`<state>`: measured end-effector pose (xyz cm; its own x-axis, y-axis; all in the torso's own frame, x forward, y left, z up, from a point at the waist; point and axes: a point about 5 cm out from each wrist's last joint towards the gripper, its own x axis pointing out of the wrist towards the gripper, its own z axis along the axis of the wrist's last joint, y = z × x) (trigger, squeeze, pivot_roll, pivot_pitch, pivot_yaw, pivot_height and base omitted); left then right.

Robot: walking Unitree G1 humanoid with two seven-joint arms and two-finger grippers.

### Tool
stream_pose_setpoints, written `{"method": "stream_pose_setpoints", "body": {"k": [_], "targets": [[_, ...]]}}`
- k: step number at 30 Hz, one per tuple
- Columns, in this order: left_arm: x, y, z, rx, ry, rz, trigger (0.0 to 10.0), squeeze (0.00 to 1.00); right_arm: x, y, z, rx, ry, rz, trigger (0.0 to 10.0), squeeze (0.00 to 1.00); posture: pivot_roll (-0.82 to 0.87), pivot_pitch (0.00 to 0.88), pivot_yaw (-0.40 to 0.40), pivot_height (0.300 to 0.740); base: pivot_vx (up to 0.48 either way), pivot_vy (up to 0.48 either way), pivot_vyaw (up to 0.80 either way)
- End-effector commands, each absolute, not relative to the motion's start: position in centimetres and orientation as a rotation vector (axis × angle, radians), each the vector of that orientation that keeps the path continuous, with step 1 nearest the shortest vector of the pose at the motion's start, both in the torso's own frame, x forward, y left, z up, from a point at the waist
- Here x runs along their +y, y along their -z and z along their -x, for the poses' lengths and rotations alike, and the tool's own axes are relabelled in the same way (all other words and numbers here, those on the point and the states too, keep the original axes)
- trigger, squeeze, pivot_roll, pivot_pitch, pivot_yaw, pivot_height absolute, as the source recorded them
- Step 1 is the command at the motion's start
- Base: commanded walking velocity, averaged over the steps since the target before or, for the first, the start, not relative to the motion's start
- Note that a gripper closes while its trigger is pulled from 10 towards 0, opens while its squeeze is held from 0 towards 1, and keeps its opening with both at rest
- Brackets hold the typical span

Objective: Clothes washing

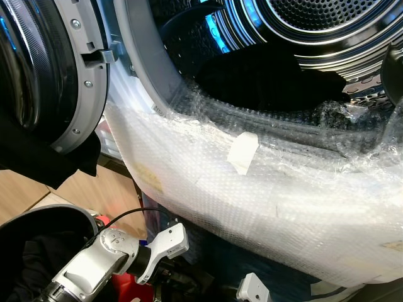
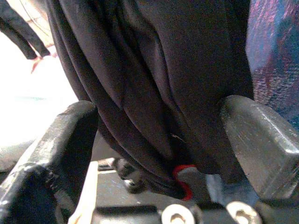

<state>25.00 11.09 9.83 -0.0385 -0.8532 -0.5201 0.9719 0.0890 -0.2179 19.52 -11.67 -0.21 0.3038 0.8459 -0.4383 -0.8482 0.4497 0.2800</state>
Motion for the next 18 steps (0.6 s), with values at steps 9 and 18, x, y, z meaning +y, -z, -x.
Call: {"method": "stream_pose_setpoints", "body": {"k": [9, 18], "targets": [[7.8, -10.4, -25.4, 0.542, 1.609, -0.294, 0.0, 0.00, -9.5, 0.0, -19.2, 0.602, -1.133, -0.131, 10.0, 0.00, -0.04, 0.000, 0.021, 0.740, 0.000, 0.000, 0.00], [5.7, -10.7, -26.1, 0.480, 1.631, -0.328, 0.0, 0.00, -9.1, 0.3, -19.8, 0.638, -1.108, -0.180, 10.0, 0.00, -0.04, 0.000, 0.026, 0.740, 0.000, 0.000, 0.00]]}}
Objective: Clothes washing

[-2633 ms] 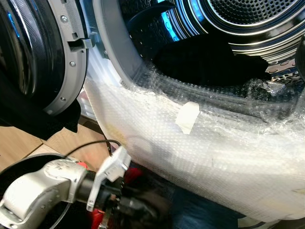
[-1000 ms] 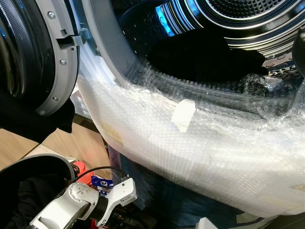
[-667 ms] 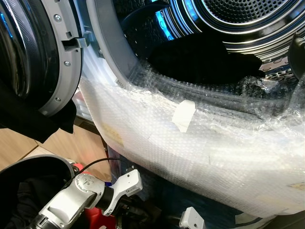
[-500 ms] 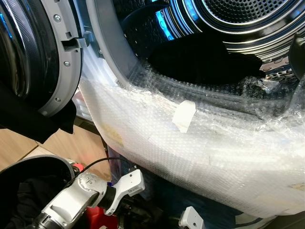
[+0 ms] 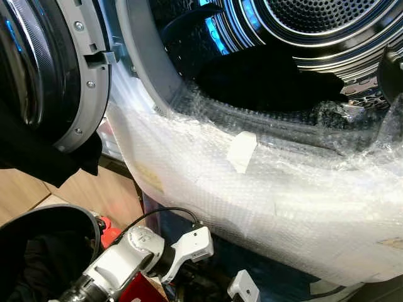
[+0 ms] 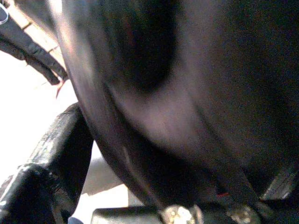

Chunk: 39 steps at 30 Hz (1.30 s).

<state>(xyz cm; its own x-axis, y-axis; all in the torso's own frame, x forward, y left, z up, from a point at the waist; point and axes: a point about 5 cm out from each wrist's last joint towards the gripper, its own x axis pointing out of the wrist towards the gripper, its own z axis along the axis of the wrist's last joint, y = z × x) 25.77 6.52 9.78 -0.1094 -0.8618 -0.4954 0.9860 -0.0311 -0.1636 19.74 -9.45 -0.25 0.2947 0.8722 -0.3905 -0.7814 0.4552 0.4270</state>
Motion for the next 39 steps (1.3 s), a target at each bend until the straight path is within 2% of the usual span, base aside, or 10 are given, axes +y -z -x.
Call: {"method": "stream_pose_setpoints", "body": {"k": [1, 4, 5, 6, 7, 17, 39], "targets": [[5.5, -10.8, -26.1, 0.475, 1.635, -0.330, 0.0, 0.00, -9.0, 0.3, -19.9, 0.641, -1.112, -0.177, 10.0, 0.00, -0.04, 0.000, 0.025, 0.740, 0.000, 0.000, 0.00], [5.2, -11.2, -26.6, 0.449, 1.625, -0.359, 0.0, 0.00, -8.9, 0.4, -20.5, 0.635, -1.086, -0.152, 10.0, 0.00, -0.04, 0.000, 0.026, 0.740, 0.000, 0.000, 0.00], [5.1, -11.4, -26.7, 0.443, 1.622, -0.357, 0.0, 0.00, -8.9, 0.4, -20.6, 0.632, -1.078, -0.147, 8.4, 0.00, -0.04, 0.000, 0.024, 0.740, 0.000, 0.000, 0.00], [5.1, -11.4, -26.8, 0.439, 1.621, -0.353, 0.0, 0.00, -8.9, 0.4, -20.7, 0.631, -1.074, -0.146, 8.4, 0.00, -0.04, 0.000, 0.024, 0.740, 0.000, 0.000, 0.00], [5.1, -11.4, -26.8, 0.440, 1.621, -0.351, 0.0, 0.00, -8.8, 0.6, -20.6, 0.636, -1.087, -0.109, 0.0, 0.00, -0.04, 0.000, 0.025, 0.740, 0.000, 0.000, 0.00], [6.2, -11.6, -27.4, 0.439, 1.572, -0.338, 0.0, 0.00, -9.4, 1.4, -20.5, 0.661, -1.066, -0.068, 0.0, 0.00, -0.02, 0.000, 0.018, 0.740, 0.000, 0.000, 0.00], [7.1, -12.3, -28.5, 0.414, 1.484, -0.292, 0.0, 0.00, -8.8, 0.5, -22.2, 0.562, -1.005, -0.143, 0.0, 0.00, -0.01, 0.043, 0.013, 0.740, 0.000, 0.000, 0.00]]}}
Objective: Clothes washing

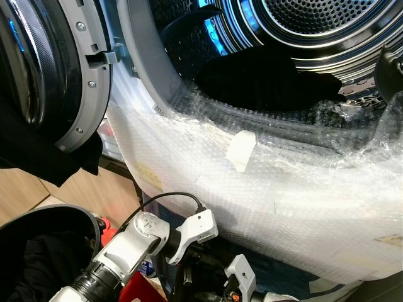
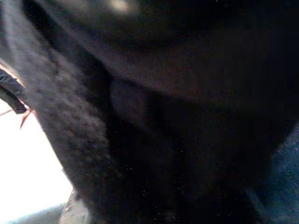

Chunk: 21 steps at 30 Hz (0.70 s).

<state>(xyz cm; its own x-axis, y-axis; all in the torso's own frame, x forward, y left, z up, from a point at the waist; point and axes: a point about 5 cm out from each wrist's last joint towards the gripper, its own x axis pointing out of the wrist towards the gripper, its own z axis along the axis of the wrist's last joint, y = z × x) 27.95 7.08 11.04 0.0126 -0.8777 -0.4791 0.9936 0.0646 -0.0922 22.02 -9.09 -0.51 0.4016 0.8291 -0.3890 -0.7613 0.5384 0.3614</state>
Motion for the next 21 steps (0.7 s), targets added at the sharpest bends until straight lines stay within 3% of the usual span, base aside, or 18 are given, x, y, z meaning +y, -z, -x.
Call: {"method": "stream_pose_setpoints", "body": {"k": [1, 6, 7, 8, 9, 10, 17, 19, 21], "targets": [[7.1, -12.2, -28.5, 0.416, 1.480, -0.288, 0.0, 0.00, -8.8, 0.5, -22.2, 0.560, -1.003, -0.144, 0.0, 0.00, -0.01, 0.043, 0.013, 0.740, 0.000, 0.000, 0.00], [7.8, -12.4, -28.8, 0.395, 1.412, -0.262, 0.0, 0.00, -8.9, 0.2, -22.7, 0.545, -0.991, -0.149, 0.0, 0.00, -0.01, 0.057, 0.011, 0.740, 0.000, 0.000, 0.00], [7.8, -12.4, -28.9, 0.391, 1.406, -0.260, 0.4, 0.00, -8.9, 0.2, -22.7, 0.544, -0.990, -0.149, 0.0, 0.00, -0.01, 0.057, 0.011, 0.740, 0.000, 0.000, 0.00], [7.7, -12.5, -28.6, 0.389, 1.420, -0.248, 6.0, 0.00, -8.9, 0.2, -22.7, 0.545, -0.985, -0.148, 0.0, 0.00, -0.01, 0.067, 0.014, 0.740, 0.000, 0.000, 0.00], [7.7, -12.5, -28.4, 0.390, 1.434, -0.237, 7.3, 0.00, -8.9, 0.3, -22.8, 0.551, -0.979, -0.143, 0.0, 0.00, -0.01, 0.067, 0.014, 0.740, 0.000, 0.000, 0.00], [7.6, -12.6, -28.1, 0.394, 1.454, -0.217, 10.0, 0.00, -8.8, 0.4, -22.8, 0.558, -0.981, -0.132, 0.0, 0.00, -0.01, 0.073, 0.021, 0.740, 0.000, 0.000, 0.00], [8.6, -12.6, -27.7, 0.426, 1.448, -0.216, 10.0, 0.00, -8.6, 0.5, -22.7, 0.552, -0.983, -0.143, 0.0, 0.00, 0.00, 0.084, 0.031, 0.740, 0.000, 0.000, 0.00], [9.1, -12.8, -27.6, 0.428, 1.441, -0.205, 10.0, 1.00, -8.6, 0.5, -22.6, 0.552, -0.983, -0.144, 0.0, 0.00, 0.00, 0.086, 0.030, 0.740, 0.000, 0.000, 0.00], [9.6, -13.0, -27.2, 0.441, 1.445, -0.204, 10.0, 1.00, -8.6, 0.5, -22.6, 0.552, -0.982, -0.145, 0.0, 0.00, 0.00, 0.091, 0.032, 0.740, 0.000, 0.000, 0.00]]}}
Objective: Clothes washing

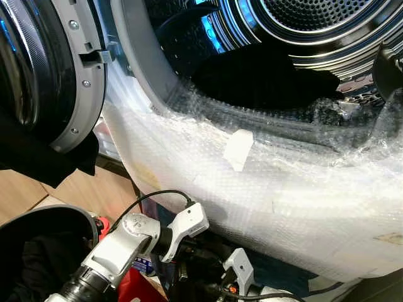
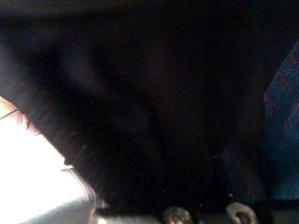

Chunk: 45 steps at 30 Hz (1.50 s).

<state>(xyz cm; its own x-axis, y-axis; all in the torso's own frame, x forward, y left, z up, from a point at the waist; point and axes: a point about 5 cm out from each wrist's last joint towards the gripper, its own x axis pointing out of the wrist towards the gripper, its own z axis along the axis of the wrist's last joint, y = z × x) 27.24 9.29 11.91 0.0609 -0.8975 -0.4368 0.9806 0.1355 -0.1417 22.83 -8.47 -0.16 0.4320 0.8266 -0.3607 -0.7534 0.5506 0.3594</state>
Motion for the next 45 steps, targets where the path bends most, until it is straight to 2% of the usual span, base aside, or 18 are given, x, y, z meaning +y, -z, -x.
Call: {"method": "stream_pose_setpoints", "body": {"k": [1, 6, 10, 13, 15, 18, 21, 23, 24, 26, 27, 29, 32, 40, 41, 42, 43, 45], "targets": [[9.9, -13.1, -27.0, 0.446, 1.452, -0.218, 10.0, 1.00, -8.6, 0.5, -22.6, 0.551, -0.981, -0.146, 0.0, 0.00, 0.01, 0.093, 0.034, 0.740, 0.000, 0.000, 0.00], [11.7, -14.4, -25.7, 0.460, 1.447, -0.231, 10.0, 1.00, -8.8, 0.7, -22.6, 0.554, -0.969, -0.143, 0.0, 0.00, 0.02, 0.103, 0.040, 0.740, 0.000, 0.000, 0.00], [14.2, -15.3, -25.0, 0.494, 1.375, -0.261, 10.0, 1.00, -8.7, 0.9, -22.6, 0.562, -0.975, -0.135, 0.0, 0.00, 0.04, 0.109, 0.043, 0.740, 0.000, 0.000, 0.00], [15.0, -15.5, -24.8, 0.513, 1.344, -0.264, 10.0, 1.00, -8.6, 0.9, -22.5, 0.562, -0.977, -0.137, 0.0, 0.00, 0.04, 0.112, 0.046, 0.740, 0.000, 0.000, 0.00], [16.0, -15.6, -24.7, 0.522, 1.289, -0.268, 10.0, 1.00, -8.6, 0.9, -22.5, 0.564, -0.983, -0.131, 0.0, 0.00, 0.04, 0.111, 0.051, 0.740, 0.000, 0.000, 0.00], [19.5, -16.6, -24.1, 0.547, 1.110, -0.288, 10.0, 1.00, -8.8, 1.4, -22.1, 0.583, -0.984, -0.101, 0.0, 0.00, 0.06, 0.115, 0.055, 0.740, 0.000, 0.000, 0.00], [20.9, -16.7, -23.6, 0.563, 1.020, -0.292, 10.0, 1.00, -9.0, 1.5, -22.0, 0.583, -0.980, -0.112, 0.0, 0.00, 0.06, 0.115, 0.055, 0.740, 0.000, 0.000, 0.00], [22.0, -15.7, -23.2, 0.544, 0.882, -0.260, 10.0, 1.00, -9.1, 1.6, -22.0, 0.588, -0.978, -0.103, 0.0, 0.00, 0.07, 0.117, 0.059, 0.740, 0.000, 0.000, 0.00], [22.0, -15.7, -23.2, 0.544, 0.882, -0.260, 10.0, 1.00, -9.1, 1.6, -22.0, 0.588, -0.978, -0.103, 0.0, 0.00, 0.07, 0.117, 0.059, 0.740, 0.000, 0.000, 0.00], [22.9, -15.1, -23.9, 0.454, 0.690, -0.267, 10.0, 1.00, -9.5, 1.4, -22.3, 0.569, -0.951, -0.109, 0.0, 0.00, 0.07, 0.118, 0.054, 0.740, 0.000, 0.000, 0.00], [22.9, -15.1, -23.9, 0.454, 0.690, -0.267, 10.0, 1.00, -9.5, 1.4, -22.3, 0.569, -0.951, -0.109, 0.0, 0.00, 0.07, 0.118, 0.054, 0.740, 0.000, 0.000, 0.00], [23.5, -14.3, -24.8, 0.348, 0.495, -0.266, 10.0, 1.00, -9.9, 1.1, -22.6, 0.548, -0.930, -0.118, 0.0, 0.00, 0.08, 0.116, 0.048, 0.740, 0.000, 0.000, 0.00], [23.7, -13.8, -25.1, 0.300, 0.388, -0.220, 10.0, 1.00, -10.1, 0.9, -22.6, 0.539, -0.930, -0.118, 0.0, 0.00, 0.08, 0.112, 0.050, 0.740, 0.000, 0.000, 0.00], [23.6, -13.5, -25.1, 0.279, 0.361, -0.222, 10.0, 1.00, -10.1, 1.0, -22.6, 0.537, -0.929, -0.118, 0.0, 0.00, 0.08, 0.112, 0.050, 0.740, 0.000, 0.000, 0.00], [24.2, -13.0, -25.4, 0.231, 0.239, -0.227, 10.0, 0.98, -10.3, 0.7, -22.6, 0.522, -0.924, -0.119, 0.0, 0.00, 0.07, 0.112, 0.048, 0.740, 0.000, 0.000, 0.00], [25.8, -11.8, -25.2, 0.133, -0.046, -0.261, 10.0, 0.00, -11.6, -1.5, -21.5, 0.422, -0.934, -0.096, 0.0, 0.00, 0.02, 0.104, 0.039, 0.740, 0.000, 0.000, 0.00], [27.1, -10.8, -24.5, 0.065, -0.255, -0.292, 10.0, 0.00, -12.5, -4.9, -19.4, 0.307, -0.977, -0.066, 0.0, 0.00, 0.02, 0.103, 0.039, 0.740, 0.000, 0.000, 0.00], [27.6, -10.5, -24.3, 0.054, -0.308, -0.298, 10.0, 0.00, -12.7, -6.5, -18.6, 0.265, -0.994, -0.058, 0.0, 0.00, 0.00, 0.102, 0.043, 0.740, 0.000, 0.000, 0.00]]}}
